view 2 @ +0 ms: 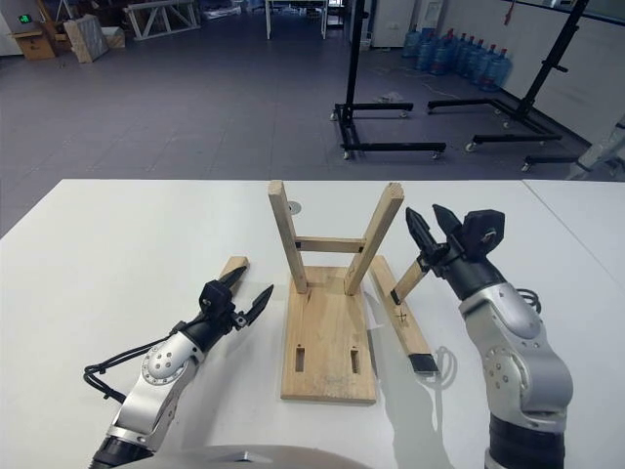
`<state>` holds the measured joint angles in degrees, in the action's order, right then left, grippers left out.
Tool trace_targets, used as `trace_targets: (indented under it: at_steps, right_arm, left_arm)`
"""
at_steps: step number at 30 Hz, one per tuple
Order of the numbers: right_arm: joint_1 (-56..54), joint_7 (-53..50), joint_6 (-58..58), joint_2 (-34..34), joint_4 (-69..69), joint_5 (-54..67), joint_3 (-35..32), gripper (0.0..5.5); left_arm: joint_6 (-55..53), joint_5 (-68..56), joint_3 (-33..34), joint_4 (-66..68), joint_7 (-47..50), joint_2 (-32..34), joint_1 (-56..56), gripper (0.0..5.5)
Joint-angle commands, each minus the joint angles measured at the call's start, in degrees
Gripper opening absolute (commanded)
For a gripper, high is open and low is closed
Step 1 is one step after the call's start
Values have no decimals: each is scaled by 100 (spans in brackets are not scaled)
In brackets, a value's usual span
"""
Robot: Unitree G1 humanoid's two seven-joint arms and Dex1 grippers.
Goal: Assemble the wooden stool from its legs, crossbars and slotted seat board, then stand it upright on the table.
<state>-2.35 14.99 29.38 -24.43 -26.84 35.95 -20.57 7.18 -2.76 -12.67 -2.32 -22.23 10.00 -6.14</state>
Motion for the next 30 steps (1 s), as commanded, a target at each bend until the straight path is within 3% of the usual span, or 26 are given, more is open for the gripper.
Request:
trace_targets:
  at_steps: [1,5,10,13,20,30]
  right_arm:
    - [-464,-60,68,-215,323,-44,-153,259]
    - [-743,-104,209,-334,410,-119,-40,259]
    - [-25,-1,166,-412,1696,-1494,1318,259]
    - [279,-36,133,-149,1700,-1620,1527,259]
    - [182,-57,68,-89,1651,-1579,1326,259]
    - [-12,-269,-568,409,974,-733,89,259]
  left_arm:
    - [53,83,-22,84,17,-20,92,365]
    - [63,118,-1,83,25,-40,74,365]
    - [58,129,-55,133,-21,-80,135,365]
    - [54,107,-36,107,-56,-34,114,365]
    - [89,121,-55,157,3,-71,106,365]
    - [184,141,-6,213,114,-131,10,365]
